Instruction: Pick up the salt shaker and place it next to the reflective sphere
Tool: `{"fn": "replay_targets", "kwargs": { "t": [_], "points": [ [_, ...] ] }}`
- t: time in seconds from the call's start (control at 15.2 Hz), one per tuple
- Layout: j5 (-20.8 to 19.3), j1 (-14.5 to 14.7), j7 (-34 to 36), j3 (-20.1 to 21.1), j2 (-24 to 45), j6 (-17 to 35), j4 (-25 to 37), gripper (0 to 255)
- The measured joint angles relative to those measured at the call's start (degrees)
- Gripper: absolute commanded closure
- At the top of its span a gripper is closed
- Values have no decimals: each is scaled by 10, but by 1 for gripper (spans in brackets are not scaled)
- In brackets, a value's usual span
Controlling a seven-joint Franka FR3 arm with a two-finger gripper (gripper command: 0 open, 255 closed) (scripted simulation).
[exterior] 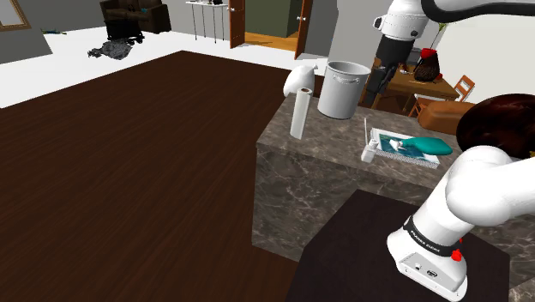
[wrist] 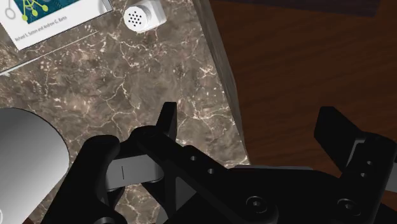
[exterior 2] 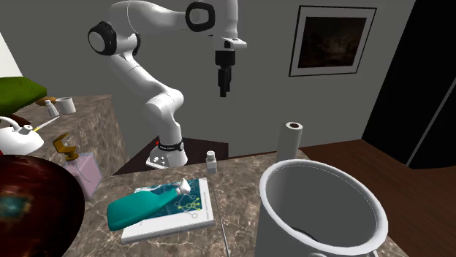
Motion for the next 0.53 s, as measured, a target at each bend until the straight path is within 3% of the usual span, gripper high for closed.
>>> {"fn": "replay_targets", "kwargs": {
  "t": [0.13,0.53],
  "points": [
    [-2,-1,-5,-4,-3,6,-9,0],
    [-44,-19,-78,-72,-25,76,-95,0]
  ]
}}
